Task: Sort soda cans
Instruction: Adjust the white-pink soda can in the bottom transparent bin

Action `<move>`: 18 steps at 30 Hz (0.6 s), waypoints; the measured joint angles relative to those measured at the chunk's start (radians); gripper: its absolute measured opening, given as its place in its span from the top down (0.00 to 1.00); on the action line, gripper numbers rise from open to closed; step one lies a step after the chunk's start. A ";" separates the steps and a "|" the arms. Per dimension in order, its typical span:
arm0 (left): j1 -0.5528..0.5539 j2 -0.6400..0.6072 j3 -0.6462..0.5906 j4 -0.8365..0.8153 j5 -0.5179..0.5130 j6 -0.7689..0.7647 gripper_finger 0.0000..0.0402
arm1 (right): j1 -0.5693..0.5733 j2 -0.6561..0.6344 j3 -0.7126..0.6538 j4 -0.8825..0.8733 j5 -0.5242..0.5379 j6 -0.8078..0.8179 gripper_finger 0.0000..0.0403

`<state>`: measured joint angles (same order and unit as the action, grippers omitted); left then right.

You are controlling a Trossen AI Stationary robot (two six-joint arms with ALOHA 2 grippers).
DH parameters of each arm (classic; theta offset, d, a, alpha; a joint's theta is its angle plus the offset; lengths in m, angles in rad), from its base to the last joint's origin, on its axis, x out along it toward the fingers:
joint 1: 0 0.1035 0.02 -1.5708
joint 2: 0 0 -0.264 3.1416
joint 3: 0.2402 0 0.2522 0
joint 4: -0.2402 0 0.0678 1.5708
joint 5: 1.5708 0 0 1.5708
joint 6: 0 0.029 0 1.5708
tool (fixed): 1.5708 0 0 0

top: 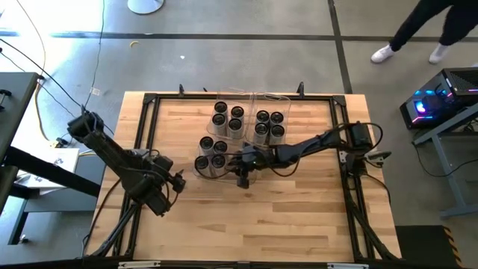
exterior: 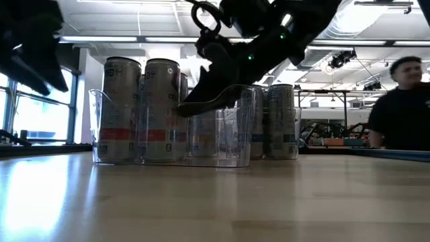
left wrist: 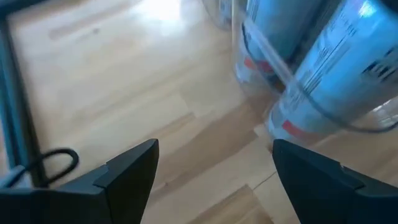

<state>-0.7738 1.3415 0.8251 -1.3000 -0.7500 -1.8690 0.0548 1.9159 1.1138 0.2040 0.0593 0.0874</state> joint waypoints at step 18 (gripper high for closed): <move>-0.041 0.001 -0.133 0.148 -0.004 -0.119 0.23 | -0.003 0.080 0.009 0.156 -0.043 0.020 0.76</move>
<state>-0.8150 1.3422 0.6926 -1.1517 -0.7540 -1.9878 0.0517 1.9961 1.1225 0.3598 0.0165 0.1079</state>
